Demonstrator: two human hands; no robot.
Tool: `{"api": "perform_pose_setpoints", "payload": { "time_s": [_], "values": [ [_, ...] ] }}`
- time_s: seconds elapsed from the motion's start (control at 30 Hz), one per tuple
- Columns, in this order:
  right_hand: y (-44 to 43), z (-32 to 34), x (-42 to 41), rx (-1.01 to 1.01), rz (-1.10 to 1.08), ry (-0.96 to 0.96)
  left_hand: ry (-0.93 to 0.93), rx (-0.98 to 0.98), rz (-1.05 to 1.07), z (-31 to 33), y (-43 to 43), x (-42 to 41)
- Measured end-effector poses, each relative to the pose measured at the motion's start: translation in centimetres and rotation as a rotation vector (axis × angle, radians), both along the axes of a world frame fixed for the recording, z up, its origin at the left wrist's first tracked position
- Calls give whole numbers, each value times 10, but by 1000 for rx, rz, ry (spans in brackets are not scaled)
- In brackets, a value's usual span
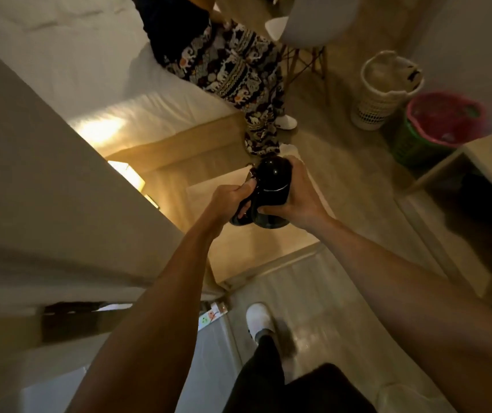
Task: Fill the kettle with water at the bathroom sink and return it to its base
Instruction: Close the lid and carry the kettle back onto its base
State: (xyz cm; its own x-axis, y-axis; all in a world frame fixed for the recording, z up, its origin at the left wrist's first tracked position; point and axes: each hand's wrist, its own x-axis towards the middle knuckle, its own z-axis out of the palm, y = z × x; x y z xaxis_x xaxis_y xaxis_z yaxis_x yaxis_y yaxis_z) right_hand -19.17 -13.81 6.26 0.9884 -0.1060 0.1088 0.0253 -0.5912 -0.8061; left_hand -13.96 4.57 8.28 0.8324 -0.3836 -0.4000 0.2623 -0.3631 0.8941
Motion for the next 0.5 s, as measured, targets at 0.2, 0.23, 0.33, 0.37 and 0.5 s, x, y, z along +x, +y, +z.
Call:
{"api": "perform_pose_setpoints", "payload": {
  "time_s": [0.2,0.23,0.33,0.37,0.5],
  "values": [
    [-11,-69,66,7,106,-28,6,-35,74,-73,-8,46],
    [-14,-81,76,11,116,-31,5,-30,85,-84,-10,52],
    [-22,-116,101,9,142,-12,5,-1,94,-116,-18,71],
    [-25,-128,107,-2,142,11,11,3,101,-127,-21,76],
    [-39,-171,127,3,146,93,41,39,140,-167,-35,91]
  ]
}}
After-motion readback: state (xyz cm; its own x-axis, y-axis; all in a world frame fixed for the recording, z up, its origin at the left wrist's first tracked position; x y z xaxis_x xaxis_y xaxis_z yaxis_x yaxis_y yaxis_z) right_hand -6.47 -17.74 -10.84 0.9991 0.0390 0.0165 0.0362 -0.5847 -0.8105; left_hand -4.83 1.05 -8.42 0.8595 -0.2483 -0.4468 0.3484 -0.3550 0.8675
